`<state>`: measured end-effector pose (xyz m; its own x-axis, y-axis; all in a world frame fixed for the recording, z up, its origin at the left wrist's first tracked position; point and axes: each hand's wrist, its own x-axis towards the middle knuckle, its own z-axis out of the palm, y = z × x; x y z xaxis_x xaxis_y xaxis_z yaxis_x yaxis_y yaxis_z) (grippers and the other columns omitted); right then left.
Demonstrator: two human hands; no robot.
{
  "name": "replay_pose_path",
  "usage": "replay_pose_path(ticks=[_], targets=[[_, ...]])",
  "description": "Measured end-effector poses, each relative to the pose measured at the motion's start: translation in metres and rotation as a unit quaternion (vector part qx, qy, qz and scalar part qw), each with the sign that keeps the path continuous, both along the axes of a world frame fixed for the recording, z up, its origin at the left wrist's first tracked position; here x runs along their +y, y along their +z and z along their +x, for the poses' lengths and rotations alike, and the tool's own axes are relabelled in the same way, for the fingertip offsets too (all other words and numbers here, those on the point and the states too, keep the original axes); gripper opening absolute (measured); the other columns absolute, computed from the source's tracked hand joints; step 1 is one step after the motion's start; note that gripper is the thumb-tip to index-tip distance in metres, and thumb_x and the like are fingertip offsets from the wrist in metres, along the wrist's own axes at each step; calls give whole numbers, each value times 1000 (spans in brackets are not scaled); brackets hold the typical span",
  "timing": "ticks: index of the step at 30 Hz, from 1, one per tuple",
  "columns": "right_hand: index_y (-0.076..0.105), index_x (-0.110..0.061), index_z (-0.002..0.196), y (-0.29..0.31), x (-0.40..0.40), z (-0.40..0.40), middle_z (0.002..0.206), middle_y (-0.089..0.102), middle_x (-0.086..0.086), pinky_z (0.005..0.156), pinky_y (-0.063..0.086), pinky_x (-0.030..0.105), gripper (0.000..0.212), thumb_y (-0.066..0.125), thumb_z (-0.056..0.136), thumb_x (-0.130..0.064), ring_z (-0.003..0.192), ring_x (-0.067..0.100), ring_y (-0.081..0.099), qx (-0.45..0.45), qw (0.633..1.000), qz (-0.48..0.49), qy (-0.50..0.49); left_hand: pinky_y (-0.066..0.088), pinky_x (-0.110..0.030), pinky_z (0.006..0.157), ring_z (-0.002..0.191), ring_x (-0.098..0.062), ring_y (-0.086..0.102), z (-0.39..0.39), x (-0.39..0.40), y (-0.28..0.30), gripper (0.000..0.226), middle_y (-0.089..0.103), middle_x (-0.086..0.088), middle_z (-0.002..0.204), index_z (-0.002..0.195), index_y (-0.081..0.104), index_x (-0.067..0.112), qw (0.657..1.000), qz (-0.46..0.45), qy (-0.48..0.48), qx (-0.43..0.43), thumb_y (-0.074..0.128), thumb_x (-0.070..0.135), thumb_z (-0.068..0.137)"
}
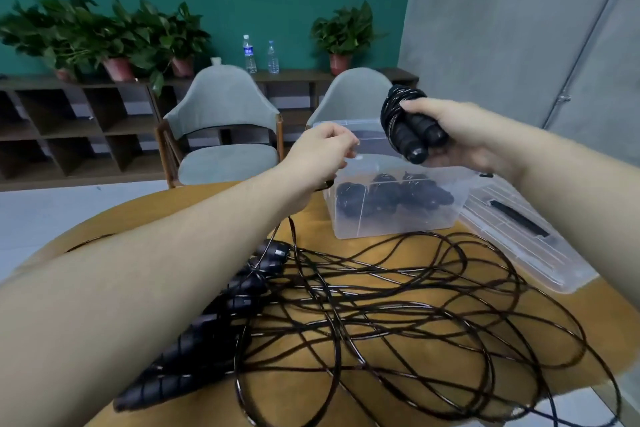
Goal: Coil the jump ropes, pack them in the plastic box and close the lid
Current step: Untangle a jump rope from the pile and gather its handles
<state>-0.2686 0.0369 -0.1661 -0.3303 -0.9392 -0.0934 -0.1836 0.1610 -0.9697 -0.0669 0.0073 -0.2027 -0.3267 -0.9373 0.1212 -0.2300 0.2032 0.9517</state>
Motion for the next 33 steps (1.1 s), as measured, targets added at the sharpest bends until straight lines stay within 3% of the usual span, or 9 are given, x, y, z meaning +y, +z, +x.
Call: replay_pose_path(ticks=[7,11,15,19,23,26,28,31,33], targets=[[55,-15,109,-12,-75,-19,90,61,10,43,53,27,29,68,92,-34,62,19,67,28,995,90,15,41,-25,68,87,-10,54,-18,-57,-13,19,65,5,99,101,68,15,996,-35,46,-70,52,23,98],[57,-18,103,-28,-108,-13,84,69,6,57,60,28,23,61,96,-39,71,16,68,76,979,181,61,42,-27,67,78,-11,52,-23,-75,-22,21,64,5,90,100,68,11,991,-76,48,-98,51,24,98],[62,-22,98,-39,-138,0,90,65,3,60,48,25,32,65,86,-52,71,17,59,181,945,255,94,49,-30,74,77,-11,55,-26,-90,-34,18,66,3,88,97,68,14,984,-112,30,-132,54,26,97],[53,-15,73,-57,-157,18,65,54,3,56,47,27,27,56,92,-34,53,17,52,221,925,273,146,42,-24,67,75,-4,54,-29,-95,-42,16,63,10,84,93,68,17,980,-156,41,-117,54,22,97],[57,-12,105,-73,-164,34,111,55,15,54,60,30,22,54,100,-33,93,30,68,294,887,305,182,44,-22,69,75,-4,54,-28,-97,-47,14,63,11,82,90,66,19,988,-129,47,-77,54,20,97],[57,-8,111,-73,-154,39,112,61,25,85,60,41,15,55,101,-18,102,36,69,394,821,371,182,46,-21,70,75,-3,54,-24,-98,-48,13,63,9,84,89,65,19,989,-125,48,-67,55,20,97],[56,-2,126,-72,-150,37,109,66,27,93,56,44,31,54,97,-11,104,35,69,403,807,395,173,47,-23,73,76,-4,55,-21,-98,-48,14,64,8,87,92,67,16,990,-112,46,-66,55,21,96],[56,-9,115,-65,-144,45,103,70,20,83,60,42,37,53,98,-42,87,30,73,396,834,351,156,47,-23,72,77,-5,55,-17,-95,-46,14,64,8,87,92,66,17,992,-100,38,-60,54,21,96],[56,-9,96,-57,-138,47,94,69,14,69,54,33,44,41,103,-49,69,24,65,465,820,298,152,47,-23,70,74,-7,54,-11,-91,-44,13,63,8,84,90,65,19,993,-98,31,-57,54,21,97]])
